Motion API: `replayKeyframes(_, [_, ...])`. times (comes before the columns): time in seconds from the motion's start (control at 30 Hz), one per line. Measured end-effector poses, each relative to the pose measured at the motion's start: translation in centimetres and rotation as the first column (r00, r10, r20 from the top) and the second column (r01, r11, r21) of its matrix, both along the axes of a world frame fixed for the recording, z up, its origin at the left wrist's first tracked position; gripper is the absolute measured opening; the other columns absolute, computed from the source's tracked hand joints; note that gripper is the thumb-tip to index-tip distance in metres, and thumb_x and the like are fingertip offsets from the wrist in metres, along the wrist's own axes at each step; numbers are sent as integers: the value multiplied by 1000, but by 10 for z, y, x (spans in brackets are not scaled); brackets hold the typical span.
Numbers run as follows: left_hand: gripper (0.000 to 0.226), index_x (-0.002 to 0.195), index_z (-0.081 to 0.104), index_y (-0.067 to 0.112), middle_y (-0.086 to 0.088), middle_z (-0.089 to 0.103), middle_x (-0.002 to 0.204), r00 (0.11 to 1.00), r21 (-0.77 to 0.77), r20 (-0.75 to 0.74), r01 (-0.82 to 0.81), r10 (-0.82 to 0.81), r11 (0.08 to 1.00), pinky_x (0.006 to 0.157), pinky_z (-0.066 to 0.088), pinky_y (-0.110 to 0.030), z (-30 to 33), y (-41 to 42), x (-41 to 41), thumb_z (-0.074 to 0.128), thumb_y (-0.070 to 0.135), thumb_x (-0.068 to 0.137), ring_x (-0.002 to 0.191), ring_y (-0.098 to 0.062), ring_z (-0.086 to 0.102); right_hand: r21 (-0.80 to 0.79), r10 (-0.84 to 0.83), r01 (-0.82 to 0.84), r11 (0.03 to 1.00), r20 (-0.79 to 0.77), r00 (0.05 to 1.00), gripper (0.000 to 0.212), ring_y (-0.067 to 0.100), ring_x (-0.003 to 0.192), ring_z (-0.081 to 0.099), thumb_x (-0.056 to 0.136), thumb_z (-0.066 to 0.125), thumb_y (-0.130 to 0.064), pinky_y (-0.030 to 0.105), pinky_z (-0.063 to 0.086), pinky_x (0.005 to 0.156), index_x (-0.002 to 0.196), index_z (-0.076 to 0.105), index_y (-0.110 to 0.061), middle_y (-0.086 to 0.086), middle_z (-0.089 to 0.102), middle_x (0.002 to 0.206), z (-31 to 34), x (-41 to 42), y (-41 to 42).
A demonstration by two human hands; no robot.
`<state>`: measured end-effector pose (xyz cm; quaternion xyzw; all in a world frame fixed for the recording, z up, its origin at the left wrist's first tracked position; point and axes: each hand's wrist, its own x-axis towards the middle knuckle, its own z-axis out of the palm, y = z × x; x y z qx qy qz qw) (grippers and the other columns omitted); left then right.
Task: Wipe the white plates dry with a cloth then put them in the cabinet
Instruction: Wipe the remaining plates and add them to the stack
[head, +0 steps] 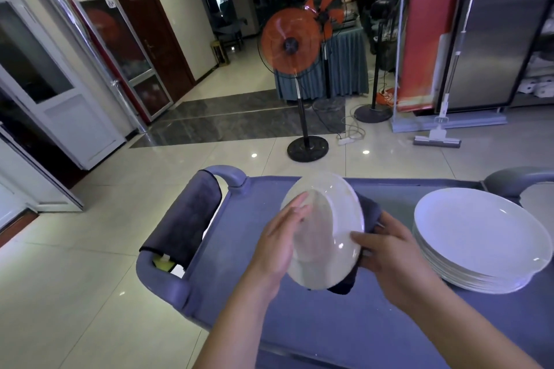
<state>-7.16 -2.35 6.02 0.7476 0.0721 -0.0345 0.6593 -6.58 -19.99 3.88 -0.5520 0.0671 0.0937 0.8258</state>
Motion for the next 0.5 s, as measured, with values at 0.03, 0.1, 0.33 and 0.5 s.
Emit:
replayKeyframes(0.03, [29,129,67,40,28,65,130,997,-18,15,-73,73,997,108,42,-23,-1,9,0,55,33,104,117,17,56,98,-3,8,995,-49,999,29,35,83,60,89,53,14,43,54,68,109,65,-3,17,68,99,-2,0,-8])
replayKeyframes(0.1, [38,135,61,44,25,62,135,977,-69,23,-211,213,975,99,40,-20,-6,28,-2,65,32,99,117,19,54,247,-4,23,969,-77,997,24,32,80,62,90,53,9,42,55,68,109,64,-2,16,69,98,0,-3,-21])
replayKeyframes(0.33, [77,146,55,18,-9,56,149,984,-557,100,178,-147,812,111,43,-42,-7,32,-12,86,32,78,138,-25,52,403,-10,24,915,-38,999,28,19,68,61,80,64,-8,31,56,62,109,66,-11,5,67,89,14,-4,-27])
replayKeyframes(0.5, [57,133,67,19,-11,61,144,978,-567,168,200,-125,799,102,53,-40,2,31,-18,81,19,79,131,-26,59,370,-104,177,912,-207,973,34,15,84,74,87,67,-15,38,58,74,121,67,-10,3,76,99,10,-2,-24])
